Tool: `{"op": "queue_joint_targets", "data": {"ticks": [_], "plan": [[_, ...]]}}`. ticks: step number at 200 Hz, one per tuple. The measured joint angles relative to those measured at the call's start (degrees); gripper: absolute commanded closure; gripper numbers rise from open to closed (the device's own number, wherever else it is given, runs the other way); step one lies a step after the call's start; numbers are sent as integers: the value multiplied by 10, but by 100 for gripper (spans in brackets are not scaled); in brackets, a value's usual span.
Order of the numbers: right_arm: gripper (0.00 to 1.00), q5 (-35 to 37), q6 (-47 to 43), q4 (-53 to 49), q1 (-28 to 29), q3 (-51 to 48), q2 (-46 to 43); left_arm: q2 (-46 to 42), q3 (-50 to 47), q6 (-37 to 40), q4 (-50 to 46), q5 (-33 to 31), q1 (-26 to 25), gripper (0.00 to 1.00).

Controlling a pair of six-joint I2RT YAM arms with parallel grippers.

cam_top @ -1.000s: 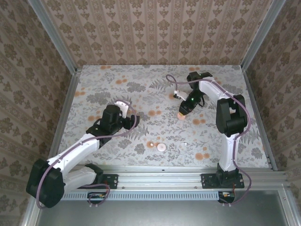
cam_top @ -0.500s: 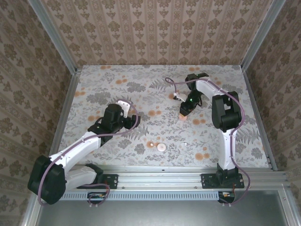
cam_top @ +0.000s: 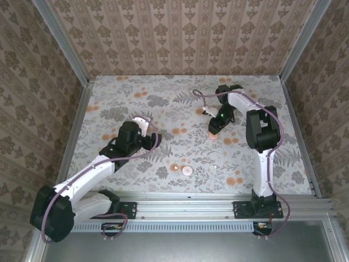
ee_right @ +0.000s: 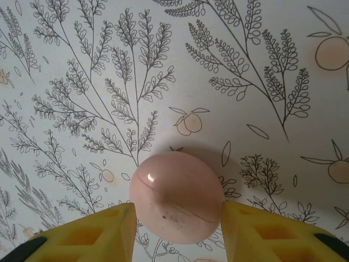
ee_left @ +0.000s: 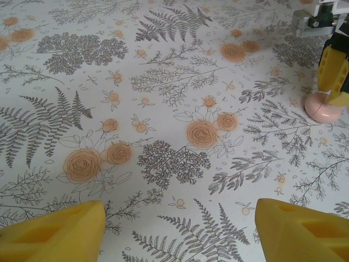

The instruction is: Insert wireless bluetooth earbuds into charging case

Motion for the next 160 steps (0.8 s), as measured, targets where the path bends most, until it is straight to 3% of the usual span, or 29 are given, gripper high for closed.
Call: {"op": "queue_joint_targets", "data": {"ticks": [52, 94, 160], "plan": [[51, 16, 22, 25, 0, -5, -4, -7, -4, 0, -5, 0, 8, 27], [47, 33, 63, 54, 12, -43, -68, -21, -7, -21, -38, 0, 17, 27], [40, 75, 133, 73, 98, -103, -201, -25, 39, -87, -189, 0, 19, 27]]}}
